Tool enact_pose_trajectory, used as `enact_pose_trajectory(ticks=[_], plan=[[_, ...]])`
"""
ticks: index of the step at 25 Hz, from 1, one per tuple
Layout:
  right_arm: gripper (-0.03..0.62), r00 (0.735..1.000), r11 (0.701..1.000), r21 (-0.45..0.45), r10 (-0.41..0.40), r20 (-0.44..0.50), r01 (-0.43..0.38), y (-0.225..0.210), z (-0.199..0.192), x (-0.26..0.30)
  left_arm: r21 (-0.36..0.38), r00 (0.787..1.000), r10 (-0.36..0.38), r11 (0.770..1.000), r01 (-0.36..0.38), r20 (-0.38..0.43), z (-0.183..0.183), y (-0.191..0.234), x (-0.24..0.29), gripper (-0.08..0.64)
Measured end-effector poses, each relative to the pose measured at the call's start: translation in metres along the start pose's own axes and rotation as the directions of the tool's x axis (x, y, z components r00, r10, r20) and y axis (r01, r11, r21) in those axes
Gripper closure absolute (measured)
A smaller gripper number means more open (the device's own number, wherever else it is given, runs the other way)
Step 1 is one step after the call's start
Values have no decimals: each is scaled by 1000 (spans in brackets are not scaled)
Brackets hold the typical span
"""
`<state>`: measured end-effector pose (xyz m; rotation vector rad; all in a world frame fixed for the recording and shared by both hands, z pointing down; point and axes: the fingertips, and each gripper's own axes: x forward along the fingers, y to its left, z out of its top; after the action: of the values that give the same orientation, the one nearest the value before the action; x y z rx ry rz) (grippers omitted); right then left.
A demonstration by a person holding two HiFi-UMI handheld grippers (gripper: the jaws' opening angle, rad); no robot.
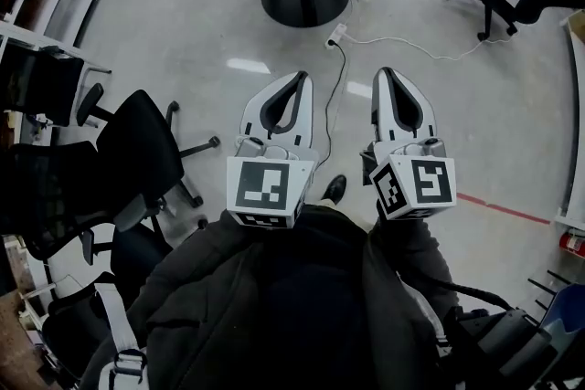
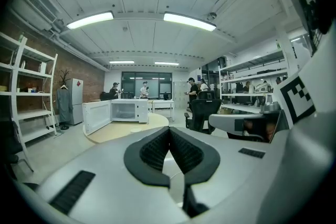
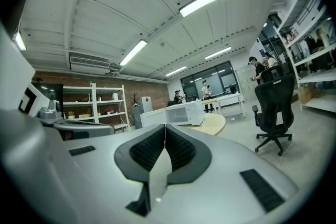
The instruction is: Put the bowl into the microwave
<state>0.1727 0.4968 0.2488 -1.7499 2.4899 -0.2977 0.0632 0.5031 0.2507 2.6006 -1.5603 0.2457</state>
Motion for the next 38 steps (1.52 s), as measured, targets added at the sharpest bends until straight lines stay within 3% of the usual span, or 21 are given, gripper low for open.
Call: enact_pose_trajectory(ticks=[12,23,32,38], plan=[[583,995,998,4,56,-87,-56,60,-26,131,-43,1000,-24,999,24,-10,5,121,62,551],[583,993,997,-66,24,-112,-31,114,-24,223,-77,997,-64,995,67,37,23,231,97,551],[583,998,995,-97,-27,-65,20,95,1,261,-61,989,-143,988,144,22,25,230,137,551],[583,999,997,-78,-25,-43,21,50,-1,275,-29,991,-135,990,135,-5,21,210,175,551]])
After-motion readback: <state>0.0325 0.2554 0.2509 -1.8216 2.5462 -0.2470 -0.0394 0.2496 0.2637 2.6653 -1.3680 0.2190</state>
